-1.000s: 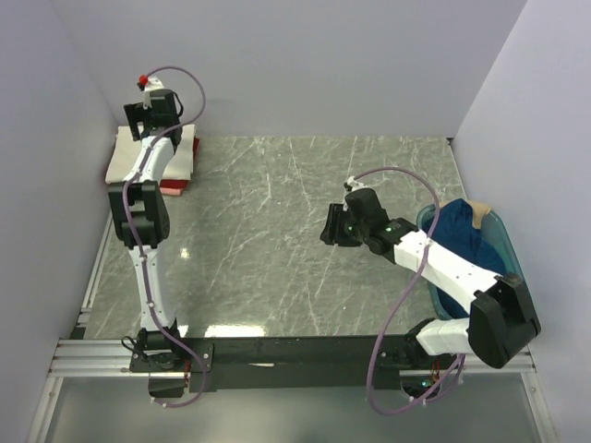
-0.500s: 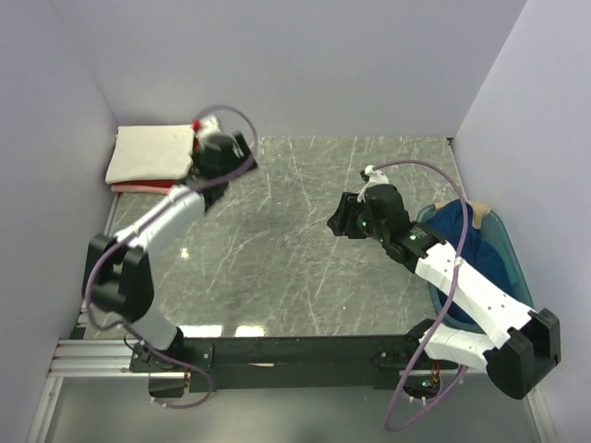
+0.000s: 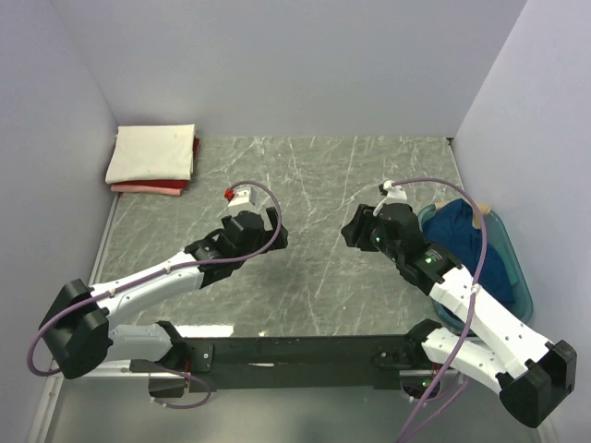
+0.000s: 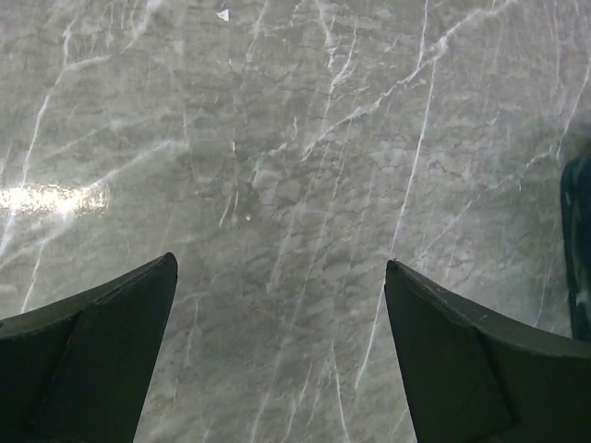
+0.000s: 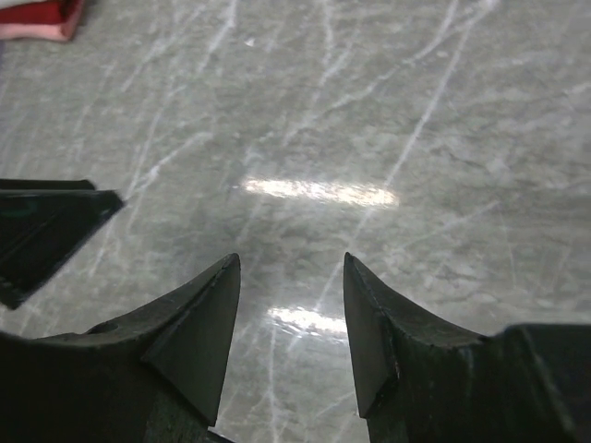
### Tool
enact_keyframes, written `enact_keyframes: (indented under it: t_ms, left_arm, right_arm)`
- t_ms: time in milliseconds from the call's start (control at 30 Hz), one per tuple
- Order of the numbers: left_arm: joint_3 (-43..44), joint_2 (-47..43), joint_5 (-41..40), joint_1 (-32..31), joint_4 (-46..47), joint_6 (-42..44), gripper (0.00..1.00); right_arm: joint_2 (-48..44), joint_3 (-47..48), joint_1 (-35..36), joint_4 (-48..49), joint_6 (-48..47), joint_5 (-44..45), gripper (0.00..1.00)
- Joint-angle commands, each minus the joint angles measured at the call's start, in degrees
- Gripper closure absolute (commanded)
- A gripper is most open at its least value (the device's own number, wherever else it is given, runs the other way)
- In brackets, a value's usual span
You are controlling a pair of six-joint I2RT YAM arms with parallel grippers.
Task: Fold and stack the t-shirts
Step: Reset both grippers
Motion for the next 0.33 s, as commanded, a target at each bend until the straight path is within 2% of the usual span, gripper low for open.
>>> enact_keyframes:
  t_ms: [0,300]
  left_arm:
    - [-0.93,-2.86,-0.69,-0.3,3.0,-1.71,0.01]
    - [0.55,-4.18,1.6,-0.3,2.74,-0.48,0.01]
  right_arm:
    - [-2.21,-1.96,0.03,1.24,0.68,5.52,0.44]
    - [-4.76,-4.08,0.03,2.12,1.29,7.55,0.45]
